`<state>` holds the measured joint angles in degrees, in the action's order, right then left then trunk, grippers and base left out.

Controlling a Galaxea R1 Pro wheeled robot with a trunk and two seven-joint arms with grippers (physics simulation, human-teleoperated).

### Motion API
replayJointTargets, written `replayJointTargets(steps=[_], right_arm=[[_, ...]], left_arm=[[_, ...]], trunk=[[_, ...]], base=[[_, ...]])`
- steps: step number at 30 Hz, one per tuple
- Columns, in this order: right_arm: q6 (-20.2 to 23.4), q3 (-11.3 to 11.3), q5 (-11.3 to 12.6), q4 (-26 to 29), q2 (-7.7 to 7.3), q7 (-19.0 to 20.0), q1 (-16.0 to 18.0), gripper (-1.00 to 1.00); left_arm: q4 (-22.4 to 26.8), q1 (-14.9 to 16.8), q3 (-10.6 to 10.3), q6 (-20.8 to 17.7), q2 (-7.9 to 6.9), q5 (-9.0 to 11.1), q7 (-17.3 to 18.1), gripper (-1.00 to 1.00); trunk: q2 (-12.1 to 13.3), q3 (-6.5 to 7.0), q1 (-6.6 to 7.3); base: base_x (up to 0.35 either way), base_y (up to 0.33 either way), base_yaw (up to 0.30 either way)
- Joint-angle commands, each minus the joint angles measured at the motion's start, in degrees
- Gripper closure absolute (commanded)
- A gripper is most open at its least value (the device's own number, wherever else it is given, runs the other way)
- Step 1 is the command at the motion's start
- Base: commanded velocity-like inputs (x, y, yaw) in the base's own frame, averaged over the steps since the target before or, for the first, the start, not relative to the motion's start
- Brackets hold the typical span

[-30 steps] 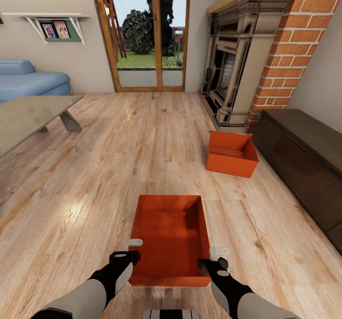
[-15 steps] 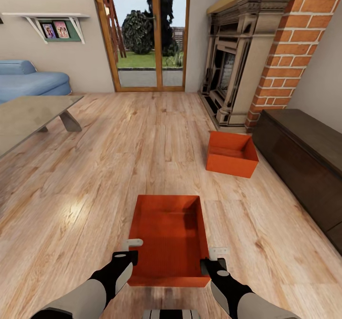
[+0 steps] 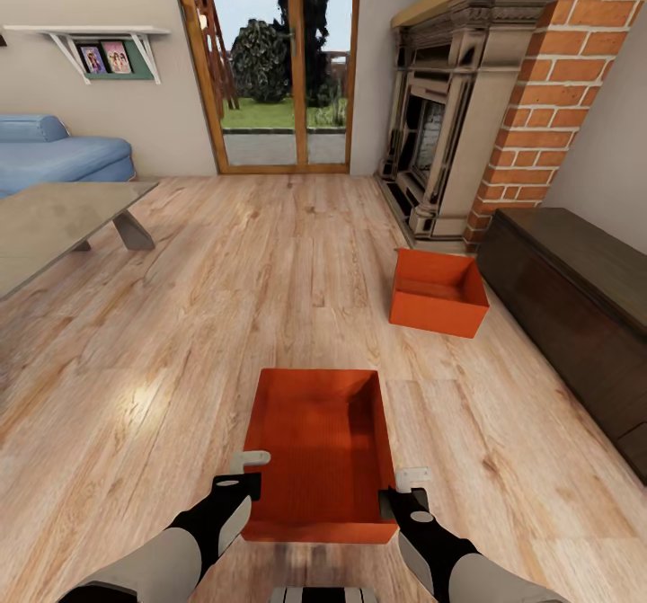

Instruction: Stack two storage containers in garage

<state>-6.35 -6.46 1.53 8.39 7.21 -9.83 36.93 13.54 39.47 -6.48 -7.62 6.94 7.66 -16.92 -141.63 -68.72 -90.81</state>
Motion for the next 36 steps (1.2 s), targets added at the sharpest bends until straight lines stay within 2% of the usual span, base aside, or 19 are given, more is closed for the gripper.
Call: replayJointTargets(steps=[1, 5, 36], right_arm=[[-0.2, 0.2, 0.0, 0.0, -0.09, -0.5, 0.0, 1.00], [-0.3, 0.2, 0.0, 0.0, -0.09, -0.5, 0.0, 1.00], [-0.2, 0.2, 0.0, 0.0, -0.09, -0.5, 0.0, 1.00]], left_arm=[[0.1, 0.0, -0.8, -0.5, -0.08, 0.2, -0.8, 1.00], [0.1, 0.0, -0.8, -0.4, -0.03, 0.1, -0.9, 1.00], [0.1, 0.0, -0.8, -0.4, -0.08, 0.2, -0.7, 1.00]], trunk=[[0.4, 0.14, 0.24], [0.8, 0.32, 0.46], [13.2, 5.89, 7.26]], base=[[0.000, 0.000, 0.000], [0.000, 0.000, 0.000], [0.000, 0.000, 0.000]])
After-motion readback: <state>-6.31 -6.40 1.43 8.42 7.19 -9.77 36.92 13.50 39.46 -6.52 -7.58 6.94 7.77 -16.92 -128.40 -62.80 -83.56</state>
